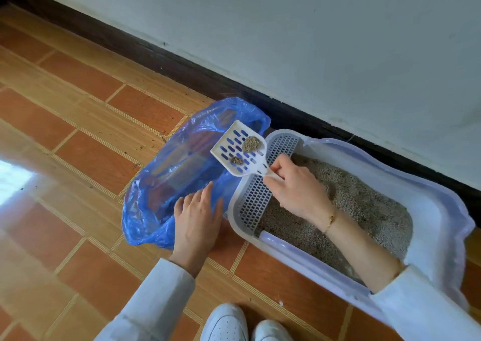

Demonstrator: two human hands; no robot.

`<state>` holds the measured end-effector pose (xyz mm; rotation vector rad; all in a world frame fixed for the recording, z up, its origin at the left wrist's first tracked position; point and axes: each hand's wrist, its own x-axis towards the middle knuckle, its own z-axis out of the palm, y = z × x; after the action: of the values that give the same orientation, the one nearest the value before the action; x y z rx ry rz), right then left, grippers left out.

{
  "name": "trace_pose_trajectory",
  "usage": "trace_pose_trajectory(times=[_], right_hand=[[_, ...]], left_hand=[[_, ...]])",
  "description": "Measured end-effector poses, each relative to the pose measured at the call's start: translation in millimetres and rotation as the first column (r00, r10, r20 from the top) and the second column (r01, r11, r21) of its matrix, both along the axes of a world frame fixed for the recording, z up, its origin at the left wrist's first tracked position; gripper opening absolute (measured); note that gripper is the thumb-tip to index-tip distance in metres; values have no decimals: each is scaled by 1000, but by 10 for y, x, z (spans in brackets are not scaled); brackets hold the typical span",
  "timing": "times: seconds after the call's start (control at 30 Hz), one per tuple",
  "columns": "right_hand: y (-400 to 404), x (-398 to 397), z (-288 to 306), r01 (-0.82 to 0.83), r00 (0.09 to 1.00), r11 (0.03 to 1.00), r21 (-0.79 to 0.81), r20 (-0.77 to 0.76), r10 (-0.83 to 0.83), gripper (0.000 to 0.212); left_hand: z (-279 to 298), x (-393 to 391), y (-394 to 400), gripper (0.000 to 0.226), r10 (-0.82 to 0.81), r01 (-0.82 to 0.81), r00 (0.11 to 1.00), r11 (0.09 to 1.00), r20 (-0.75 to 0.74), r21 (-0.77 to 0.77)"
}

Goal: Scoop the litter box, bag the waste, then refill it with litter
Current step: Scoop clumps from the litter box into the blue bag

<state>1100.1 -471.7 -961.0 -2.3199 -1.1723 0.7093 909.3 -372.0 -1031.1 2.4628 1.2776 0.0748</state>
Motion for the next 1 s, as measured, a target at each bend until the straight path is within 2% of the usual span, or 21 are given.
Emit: trace_pose_trajectory(times=[0.17, 0.23, 0.33, 0.43, 0.5, 0.57, 0.63, 0.73, 0.8, 0.9, 1.0], right_hand=[[416, -117, -18, -188, 938, 982, -24, 292, 186, 15], [533, -171, -35, -222, 881, 971, -86, 410, 237, 15], [602, -232, -58, -254, 762, 953, -167, 572, 304, 33], [609, -271, -62, -279, 669, 942, -188, 666, 331, 36], [611, -273, -51, -276, 656, 943, -187, 680, 327, 38], [588, -251, -27, -250, 700, 952, -174, 647, 302, 36], [520, -202, 27, -189, 787, 973, -134, 571, 232, 28], [293, -82, 75, -49, 936, 999, -3, 349, 47, 15], [85, -4, 92, 55, 982, 998, 44, 177, -62, 16], [-291, 87, 156, 229, 972, 973, 39, -52, -227, 11], [-714, 155, 277, 401, 894, 916, 16, -225, -388, 6]], left_hand=[[29, 32, -69, 47, -20, 22, 999, 998, 35, -56], [28, 38, -92, 47, -28, 32, 998, 997, 52, -69], [4, 30, -113, 46, -40, 45, 997, 996, 68, -72], [-12, 7, -105, 52, -47, 52, 996, 997, 77, -61], [-21, -5, -95, 54, -57, 61, 997, 995, 60, -75], [-18, -8, -85, 50, -55, 60, 997, 994, 57, -92], [5, 3, -88, 48, -61, 66, 997, 993, 49, -102], [54, 48, -113, 52, -96, 101, 994, 989, 46, -108], [74, 94, -139, 56, -124, 129, 991, 986, 48, -102], [85, 180, -173, 58, -153, 158, 986, 984, 59, -84], [131, 298, -208, 65, -188, 193, 980, 978, 66, -75]])
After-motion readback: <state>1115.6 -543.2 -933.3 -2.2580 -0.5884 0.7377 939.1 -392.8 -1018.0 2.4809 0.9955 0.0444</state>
